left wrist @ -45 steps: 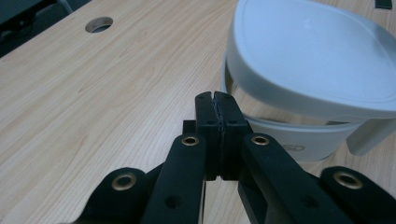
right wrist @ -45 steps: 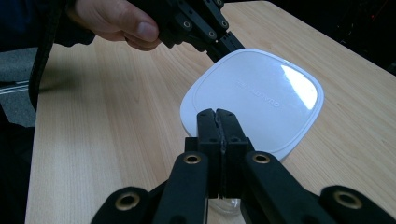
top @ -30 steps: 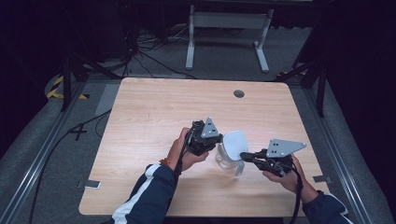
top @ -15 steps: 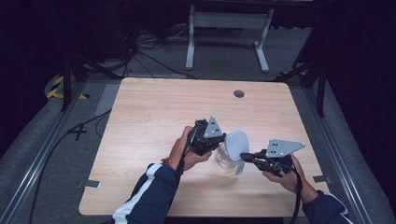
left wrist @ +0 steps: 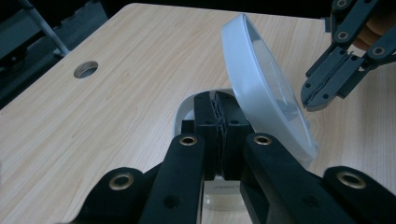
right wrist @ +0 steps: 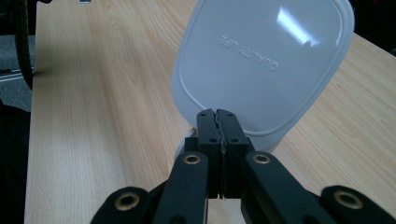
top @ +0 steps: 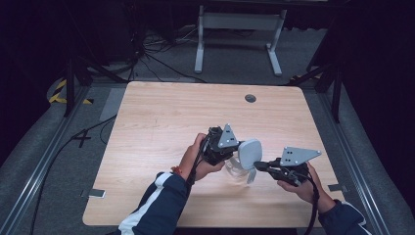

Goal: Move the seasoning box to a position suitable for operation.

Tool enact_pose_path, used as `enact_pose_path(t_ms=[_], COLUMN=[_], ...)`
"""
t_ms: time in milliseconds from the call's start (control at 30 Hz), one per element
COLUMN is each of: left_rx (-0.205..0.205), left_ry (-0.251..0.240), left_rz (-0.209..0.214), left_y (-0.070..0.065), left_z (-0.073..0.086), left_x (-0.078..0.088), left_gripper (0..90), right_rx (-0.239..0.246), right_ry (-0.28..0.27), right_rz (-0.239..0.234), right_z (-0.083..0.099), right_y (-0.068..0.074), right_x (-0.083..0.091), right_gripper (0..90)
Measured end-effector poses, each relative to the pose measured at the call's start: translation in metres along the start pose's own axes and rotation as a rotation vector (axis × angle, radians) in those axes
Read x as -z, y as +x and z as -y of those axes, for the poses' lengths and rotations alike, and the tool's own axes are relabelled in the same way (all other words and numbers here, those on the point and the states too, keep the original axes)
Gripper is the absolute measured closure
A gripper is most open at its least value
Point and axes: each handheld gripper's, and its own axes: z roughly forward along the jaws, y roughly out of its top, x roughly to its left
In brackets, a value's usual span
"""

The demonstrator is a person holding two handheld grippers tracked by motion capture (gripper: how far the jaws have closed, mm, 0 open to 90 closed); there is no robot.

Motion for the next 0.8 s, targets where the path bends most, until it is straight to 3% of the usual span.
enact_pose_path(t_ms=[267,300,433,800], left_rx=[-0.013,-0.028,-0.019,-0.039], left_ry=[-0.005,0.003,-0.012,-0.02], left_rz=[0.023,0.022,0.036,0.058], left_y=[-0.007,-0.006,-0.008,-0.015], left_z=[-0.003,-0.004,-0.006,-0.01], left_x=[-0.001,-0.001,-0.002,-0.003], left_gripper=[88.4,88.5,88.9,88.9], right_rx=[-0.001,0.001,-0.002,-0.015], right_ry=[-0.001,-0.007,-0.002,0.021], right_rz=[0.01,0.014,0.018,0.02], right_z=[0.002,0.003,0.005,0.01], right_y=[0.0,0.0,-0.001,-0.005], right_x=[0.003,0.004,0.008,0.011], right_gripper=[89.9,89.9,89.8,89.9])
